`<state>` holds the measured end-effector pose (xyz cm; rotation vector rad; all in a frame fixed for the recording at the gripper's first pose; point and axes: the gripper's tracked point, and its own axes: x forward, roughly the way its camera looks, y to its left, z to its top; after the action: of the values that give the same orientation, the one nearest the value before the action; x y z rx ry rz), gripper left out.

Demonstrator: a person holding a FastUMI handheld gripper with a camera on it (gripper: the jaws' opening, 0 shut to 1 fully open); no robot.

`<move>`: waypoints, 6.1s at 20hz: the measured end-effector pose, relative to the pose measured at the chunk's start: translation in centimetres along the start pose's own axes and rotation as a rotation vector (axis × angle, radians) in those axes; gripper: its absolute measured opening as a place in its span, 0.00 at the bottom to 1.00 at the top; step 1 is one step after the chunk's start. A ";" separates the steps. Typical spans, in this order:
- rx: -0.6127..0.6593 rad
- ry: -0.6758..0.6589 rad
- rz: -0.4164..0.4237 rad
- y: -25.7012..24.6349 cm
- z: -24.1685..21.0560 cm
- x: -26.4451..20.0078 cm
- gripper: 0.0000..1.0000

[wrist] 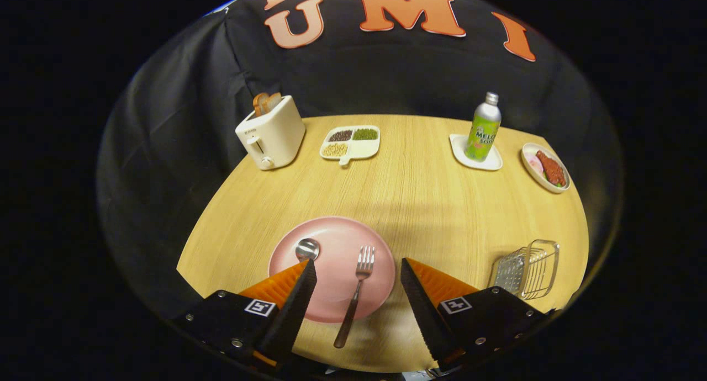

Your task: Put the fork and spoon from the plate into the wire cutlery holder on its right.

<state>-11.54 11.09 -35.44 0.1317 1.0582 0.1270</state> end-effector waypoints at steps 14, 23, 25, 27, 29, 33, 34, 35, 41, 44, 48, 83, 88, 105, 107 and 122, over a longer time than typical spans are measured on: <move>-0.062 0.297 -0.090 1.0 -8.2 5.5 0.43; -0.020 0.343 -0.147 -0.1 -8.9 7.2 0.10; -0.028 0.334 -0.135 0.0 -8.9 7.2 0.08; -0.027 0.303 -0.123 -0.1 -8.1 7.0 0.06; -0.018 0.257 -0.110 -0.2 -7.0 6.6 0.05; 0.017 0.160 -0.102 -1.4 -4.4 4.9 0.05; 0.028 0.142 -0.103 -1.8 -3.8 4.3 0.05; 0.037 0.122 -0.111 -2.5 -3.3 3.7 0.05; 0.106 0.019 -0.211 -8.8 -0.1 -1.6 0.05; 0.129 -0.029 -0.278 -12.9 1.2 -4.3 0.05; 0.142 -0.019 -0.336 -17.2 1.1 -6.8 0.05; 0.133 0.093 -0.304 -23.8 0.7 -6.6 0.10; 0.116 -0.261 -0.286 -21.2 7.1 -7.9 0.19; -0.043 -0.703 -0.196 -7.8 18.0 -12.8 0.98; -0.070 -0.713 -0.177 -5.6 18.0 -12.4 0.97; -0.162 -0.358 -0.073 5.4 6.2 0.4 0.99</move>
<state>-6.15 16.19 -31.84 -0.0308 0.6912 0.1177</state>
